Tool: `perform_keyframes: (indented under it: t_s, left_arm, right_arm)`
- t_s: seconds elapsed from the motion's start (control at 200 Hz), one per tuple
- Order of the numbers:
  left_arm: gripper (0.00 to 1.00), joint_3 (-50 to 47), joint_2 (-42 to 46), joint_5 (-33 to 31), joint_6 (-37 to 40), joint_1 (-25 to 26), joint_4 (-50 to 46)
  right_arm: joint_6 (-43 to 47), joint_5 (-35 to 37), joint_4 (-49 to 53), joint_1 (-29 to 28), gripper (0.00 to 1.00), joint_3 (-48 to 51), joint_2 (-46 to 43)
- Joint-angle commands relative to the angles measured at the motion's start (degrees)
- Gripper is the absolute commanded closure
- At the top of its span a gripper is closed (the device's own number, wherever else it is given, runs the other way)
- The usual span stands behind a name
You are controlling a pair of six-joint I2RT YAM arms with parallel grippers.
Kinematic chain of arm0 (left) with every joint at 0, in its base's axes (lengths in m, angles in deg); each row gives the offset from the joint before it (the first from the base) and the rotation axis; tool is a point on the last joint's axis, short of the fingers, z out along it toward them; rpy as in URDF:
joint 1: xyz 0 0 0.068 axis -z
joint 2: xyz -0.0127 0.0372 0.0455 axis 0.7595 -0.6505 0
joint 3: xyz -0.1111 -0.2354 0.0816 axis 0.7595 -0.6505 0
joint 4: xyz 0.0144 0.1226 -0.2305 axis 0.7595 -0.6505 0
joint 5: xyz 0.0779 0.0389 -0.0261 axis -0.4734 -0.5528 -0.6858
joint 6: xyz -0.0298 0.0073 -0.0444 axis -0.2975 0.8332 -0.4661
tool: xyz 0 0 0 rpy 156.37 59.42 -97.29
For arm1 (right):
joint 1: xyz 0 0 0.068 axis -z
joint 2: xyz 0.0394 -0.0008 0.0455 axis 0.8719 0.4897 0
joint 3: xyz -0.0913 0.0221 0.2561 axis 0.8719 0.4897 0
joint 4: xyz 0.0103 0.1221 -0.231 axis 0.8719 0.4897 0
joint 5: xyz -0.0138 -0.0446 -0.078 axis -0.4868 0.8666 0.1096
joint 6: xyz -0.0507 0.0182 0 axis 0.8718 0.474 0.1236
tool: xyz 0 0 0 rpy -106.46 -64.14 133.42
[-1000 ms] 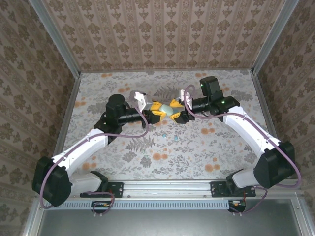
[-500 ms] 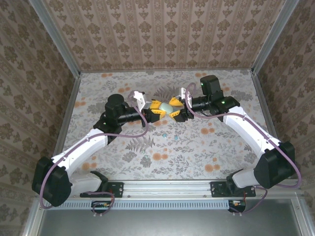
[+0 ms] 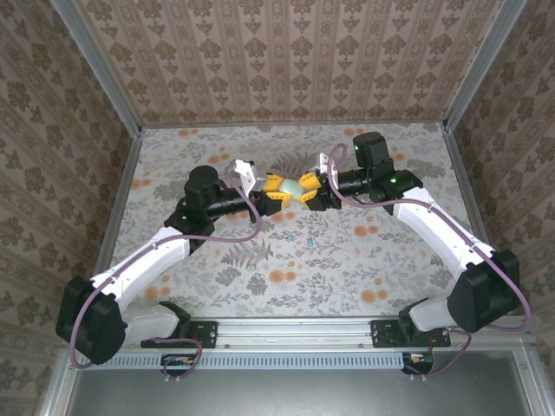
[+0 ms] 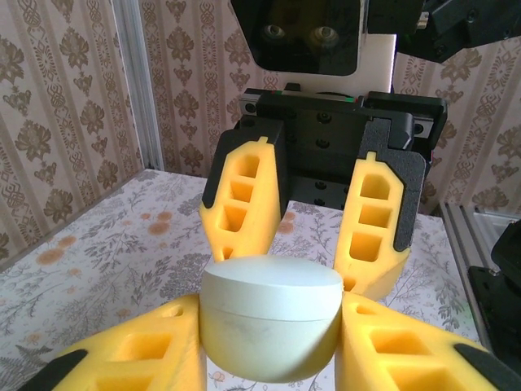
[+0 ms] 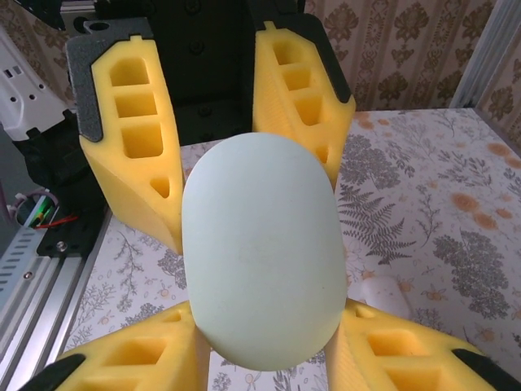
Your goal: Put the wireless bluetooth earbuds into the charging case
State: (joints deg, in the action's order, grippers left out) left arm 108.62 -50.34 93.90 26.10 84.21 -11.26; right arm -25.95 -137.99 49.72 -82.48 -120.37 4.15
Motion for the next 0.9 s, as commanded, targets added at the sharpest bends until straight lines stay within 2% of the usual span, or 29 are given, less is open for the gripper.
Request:
perform_keyframes:
  t_s: [0.0,0.325,0.895]
  left_arm:
    - [0.59,-0.1,1.2,2.5,1.1,0.4,-2.6]
    - [0.51,1.2,0.1,3.9,1.2,0.4,-3.5]
    - [0.49,3.4,-2.3,4.7,1.0,1.1,-3.1]
  right_arm:
    - [0.5,-2.5,-0.1,0.2,0.62,-1.5,-0.8]
    - [1.2,-2.6,0.6,0.2,0.63,-1.9,-0.8]
    - [2.0,-2.1,1.3,0.1,0.62,-2.0,-0.8]
